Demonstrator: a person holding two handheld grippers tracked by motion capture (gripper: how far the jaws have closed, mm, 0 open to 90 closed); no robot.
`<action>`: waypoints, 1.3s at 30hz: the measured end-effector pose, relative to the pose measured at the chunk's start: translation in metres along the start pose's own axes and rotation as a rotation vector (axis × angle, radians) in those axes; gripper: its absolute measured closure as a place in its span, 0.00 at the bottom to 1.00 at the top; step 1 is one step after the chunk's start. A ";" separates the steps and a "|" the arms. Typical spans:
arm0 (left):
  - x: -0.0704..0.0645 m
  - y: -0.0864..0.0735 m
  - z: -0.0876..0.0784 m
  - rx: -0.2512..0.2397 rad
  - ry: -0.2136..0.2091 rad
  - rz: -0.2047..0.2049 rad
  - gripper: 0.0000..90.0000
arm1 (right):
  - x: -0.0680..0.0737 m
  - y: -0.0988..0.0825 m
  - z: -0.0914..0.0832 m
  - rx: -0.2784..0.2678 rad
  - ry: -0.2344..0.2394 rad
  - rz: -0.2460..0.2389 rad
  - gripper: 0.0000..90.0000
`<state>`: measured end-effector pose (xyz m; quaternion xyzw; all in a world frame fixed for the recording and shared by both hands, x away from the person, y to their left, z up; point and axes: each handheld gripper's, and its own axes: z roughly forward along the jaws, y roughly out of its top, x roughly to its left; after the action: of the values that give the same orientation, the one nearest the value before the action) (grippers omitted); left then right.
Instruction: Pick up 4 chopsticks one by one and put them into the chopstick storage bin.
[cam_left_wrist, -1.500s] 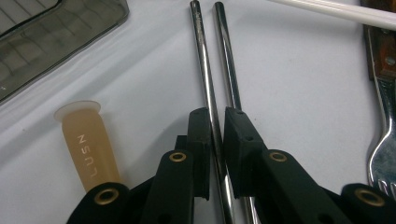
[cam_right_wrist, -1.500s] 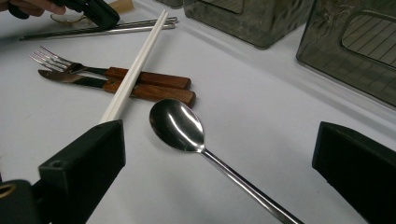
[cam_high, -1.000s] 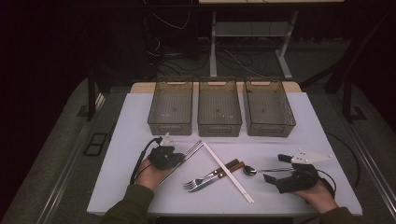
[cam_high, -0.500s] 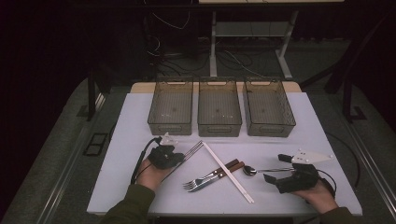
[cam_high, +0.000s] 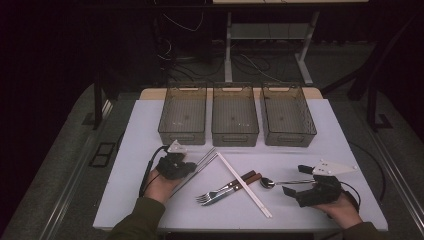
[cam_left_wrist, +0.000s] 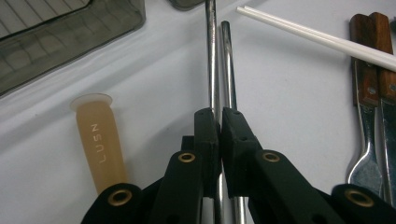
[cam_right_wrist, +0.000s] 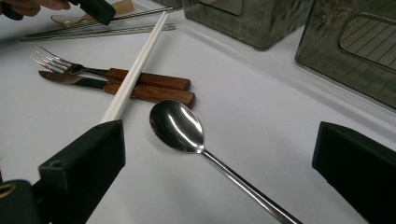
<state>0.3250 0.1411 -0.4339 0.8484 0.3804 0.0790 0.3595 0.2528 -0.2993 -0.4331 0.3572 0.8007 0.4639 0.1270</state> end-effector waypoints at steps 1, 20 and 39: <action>0.000 0.000 -0.001 -0.009 -0.004 -0.008 0.95 | 0.000 0.000 0.000 0.000 0.000 0.001 0.03; 0.003 0.016 -0.026 -0.129 -0.019 -0.025 0.95 | -0.001 0.000 0.000 0.001 0.001 0.001 0.03; 0.013 0.040 -0.055 -0.259 -0.018 -0.042 0.95 | -0.002 -0.001 0.000 0.003 0.000 0.010 0.03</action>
<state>0.3351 0.1626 -0.3685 0.7874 0.3812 0.1124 0.4713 0.2539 -0.3003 -0.4341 0.3614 0.7997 0.4631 0.1242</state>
